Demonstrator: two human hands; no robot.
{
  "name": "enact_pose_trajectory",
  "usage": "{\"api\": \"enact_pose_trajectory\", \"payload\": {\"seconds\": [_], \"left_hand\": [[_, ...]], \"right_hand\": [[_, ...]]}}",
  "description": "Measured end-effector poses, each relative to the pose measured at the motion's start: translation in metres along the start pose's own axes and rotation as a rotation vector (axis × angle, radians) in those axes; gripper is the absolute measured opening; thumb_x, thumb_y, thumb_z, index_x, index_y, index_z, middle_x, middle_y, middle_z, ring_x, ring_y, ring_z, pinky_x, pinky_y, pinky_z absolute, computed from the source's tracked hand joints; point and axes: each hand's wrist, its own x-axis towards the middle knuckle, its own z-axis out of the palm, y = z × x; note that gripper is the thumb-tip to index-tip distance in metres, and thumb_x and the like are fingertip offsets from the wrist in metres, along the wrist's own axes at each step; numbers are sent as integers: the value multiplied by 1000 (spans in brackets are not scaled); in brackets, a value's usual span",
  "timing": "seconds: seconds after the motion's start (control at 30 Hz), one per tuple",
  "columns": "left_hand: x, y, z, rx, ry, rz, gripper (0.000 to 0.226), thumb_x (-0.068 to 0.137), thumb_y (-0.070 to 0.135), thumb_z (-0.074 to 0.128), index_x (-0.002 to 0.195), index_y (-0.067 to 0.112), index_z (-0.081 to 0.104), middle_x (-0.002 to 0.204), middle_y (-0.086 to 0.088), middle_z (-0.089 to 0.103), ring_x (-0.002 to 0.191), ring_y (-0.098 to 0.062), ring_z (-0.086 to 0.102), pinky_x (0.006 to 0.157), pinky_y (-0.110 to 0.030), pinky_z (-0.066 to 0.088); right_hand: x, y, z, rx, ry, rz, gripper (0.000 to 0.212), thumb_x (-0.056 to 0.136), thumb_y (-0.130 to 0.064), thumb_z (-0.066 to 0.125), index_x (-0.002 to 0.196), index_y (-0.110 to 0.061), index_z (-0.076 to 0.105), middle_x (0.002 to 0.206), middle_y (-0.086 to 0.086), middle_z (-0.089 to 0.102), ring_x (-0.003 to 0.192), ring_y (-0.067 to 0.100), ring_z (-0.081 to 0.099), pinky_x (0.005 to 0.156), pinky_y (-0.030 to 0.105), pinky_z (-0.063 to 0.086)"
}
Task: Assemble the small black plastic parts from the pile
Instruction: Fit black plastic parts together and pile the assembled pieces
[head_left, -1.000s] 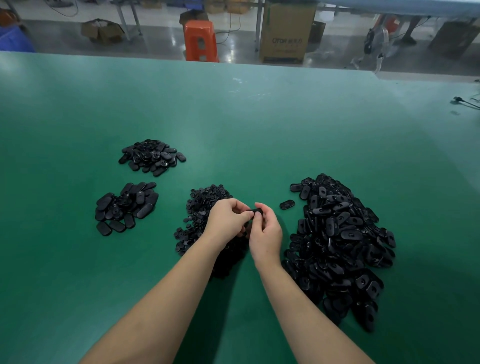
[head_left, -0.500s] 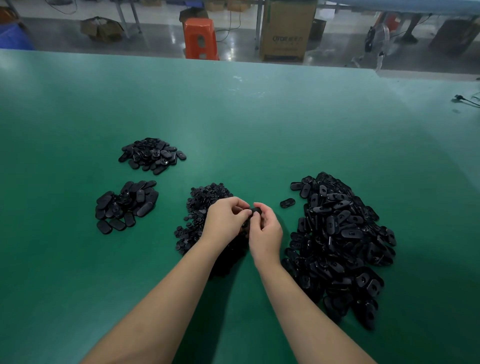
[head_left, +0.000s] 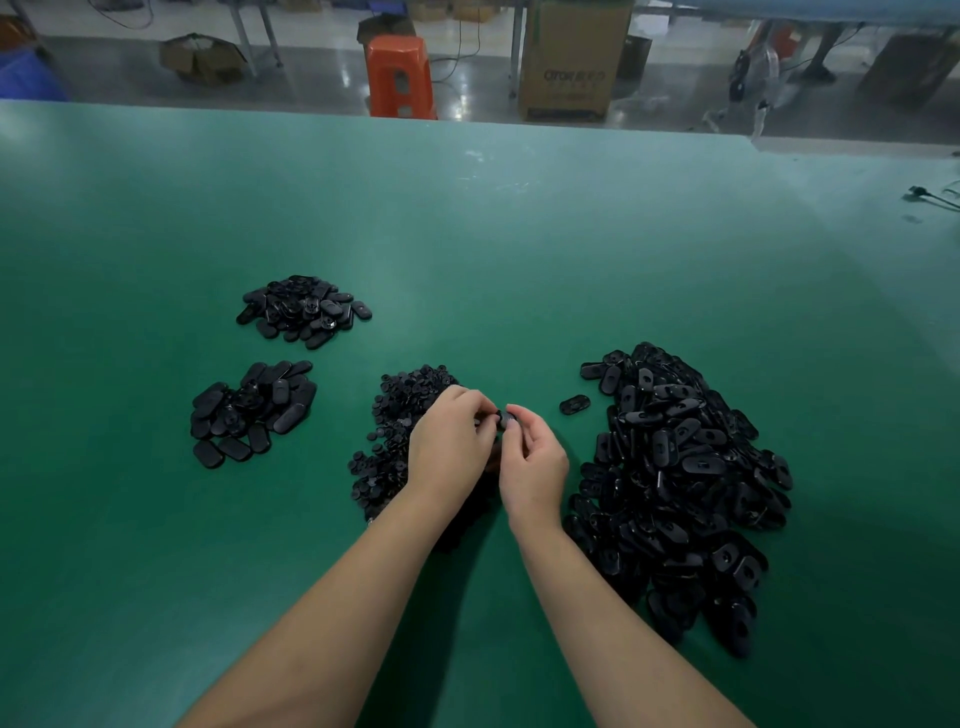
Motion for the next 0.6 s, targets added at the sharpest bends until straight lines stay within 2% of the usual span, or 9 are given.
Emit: {"api": "enact_pose_trajectory", "payload": {"seconds": [0.1,0.17,0.23,0.37,0.5,0.6], "left_hand": [[4,2,0,-91,-8,-77,7,92,20,66,92,18,73,95,8,64,82,-7,58,72,-23,47],[5,3,-1,-141,-18,-121,7,92,19,67,91,19,74,87,11,66,77,-1,58,66,-13,41],[6,3,-2,-189,-29,-155,8,92,19,67,89,19,75,78,13,67,72,2,60,63,-9,40],[9,5,-4,-241,-61,-221,10,91,20,68,82,23,72,74,13,67,70,1,61,62,-12,42],[12,5,-7,-259,-101,-265,12,90,17,68,80,22,72,75,10,69,68,-6,63,63,-19,46],[14,6,-8,-244,-116,-282,10,90,17,68,82,18,74,76,7,70,69,-11,64,65,-24,51]], "right_hand": [[-1,0,1,-10,-9,-3,19,100,-19,57,111,-25,71,96,-20,72,97,-3,68,88,24,55],[-2,-1,1,-12,-10,-8,20,100,-18,57,114,-23,71,100,-17,72,99,-1,68,91,26,55],[-2,-1,1,-18,-11,-17,21,100,-17,57,115,-21,71,102,-16,72,101,-1,67,92,27,55],[-3,-4,1,-18,-26,-32,22,100,-15,56,116,-23,70,102,-18,72,101,-4,67,91,23,54],[-4,-5,-1,-57,-27,-64,23,100,-15,56,115,-24,71,102,-16,73,98,-5,67,87,20,53],[-5,-7,-1,-52,-28,-58,23,100,-15,56,113,-25,71,97,-19,72,95,-5,67,87,25,56]]}}
